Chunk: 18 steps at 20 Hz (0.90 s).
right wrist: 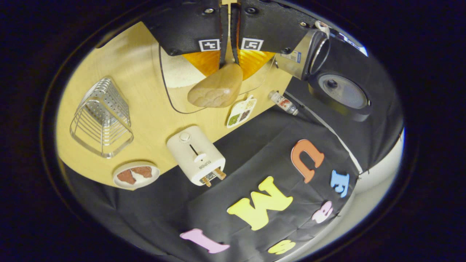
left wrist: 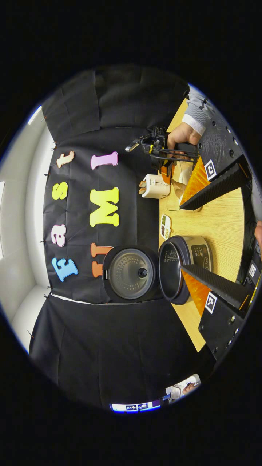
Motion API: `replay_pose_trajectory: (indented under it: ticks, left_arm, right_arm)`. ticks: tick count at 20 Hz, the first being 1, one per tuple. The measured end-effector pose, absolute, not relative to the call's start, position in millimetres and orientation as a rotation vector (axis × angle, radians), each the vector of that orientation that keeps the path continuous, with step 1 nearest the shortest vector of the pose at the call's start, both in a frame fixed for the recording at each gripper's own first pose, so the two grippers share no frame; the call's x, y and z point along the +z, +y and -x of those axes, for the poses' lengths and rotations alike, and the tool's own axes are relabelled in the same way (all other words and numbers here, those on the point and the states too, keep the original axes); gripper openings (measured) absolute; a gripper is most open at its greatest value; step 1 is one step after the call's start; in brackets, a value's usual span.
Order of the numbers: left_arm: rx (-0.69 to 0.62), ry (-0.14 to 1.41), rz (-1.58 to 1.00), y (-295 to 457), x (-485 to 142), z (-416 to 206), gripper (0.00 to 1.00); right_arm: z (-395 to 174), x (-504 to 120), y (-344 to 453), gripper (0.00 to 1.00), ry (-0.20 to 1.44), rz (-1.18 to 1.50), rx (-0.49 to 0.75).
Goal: Close the left gripper, press the button to open the rice cooker; take a wooden spoon from the chopstick holder with the right hand, scoop a spoonful of rice and pour it into the rice cooker, then put the wooden spoon back into the chopstick holder.
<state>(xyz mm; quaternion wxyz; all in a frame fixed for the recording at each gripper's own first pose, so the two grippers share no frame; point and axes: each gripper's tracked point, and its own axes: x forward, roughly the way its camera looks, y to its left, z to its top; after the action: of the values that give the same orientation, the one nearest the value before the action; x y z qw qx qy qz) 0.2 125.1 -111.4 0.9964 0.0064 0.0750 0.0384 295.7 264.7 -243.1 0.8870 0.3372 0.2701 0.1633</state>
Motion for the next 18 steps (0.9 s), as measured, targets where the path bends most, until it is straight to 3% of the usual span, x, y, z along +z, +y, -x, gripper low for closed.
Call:
replay_pose_trajectory:
  ticks: [7,8,11,18]
  left_arm:
    - [0.094,0.153,-0.029,129.8,-108.4,6.8,0.96]
    - [0.092,0.153,-0.032,129.2,-107.5,8.4,1.00]
    - [0.092,0.151,-0.046,126.8,-104.7,11.4,0.96]
    - [0.098,0.142,-0.054,125.5,-95.6,18.8,0.96]
  right_arm:
    - [-293.1,-225.7,250.1,0.07,0.557,-0.951,0.358]
    - [-291.9,-221.6,244.9,0.07,0.549,-1.008,0.360]
    - [-288.9,-210.8,230.2,0.04,0.535,-1.199,0.362]
    - [-268.7,-152.6,215.7,0.07,0.452,-1.540,0.482]
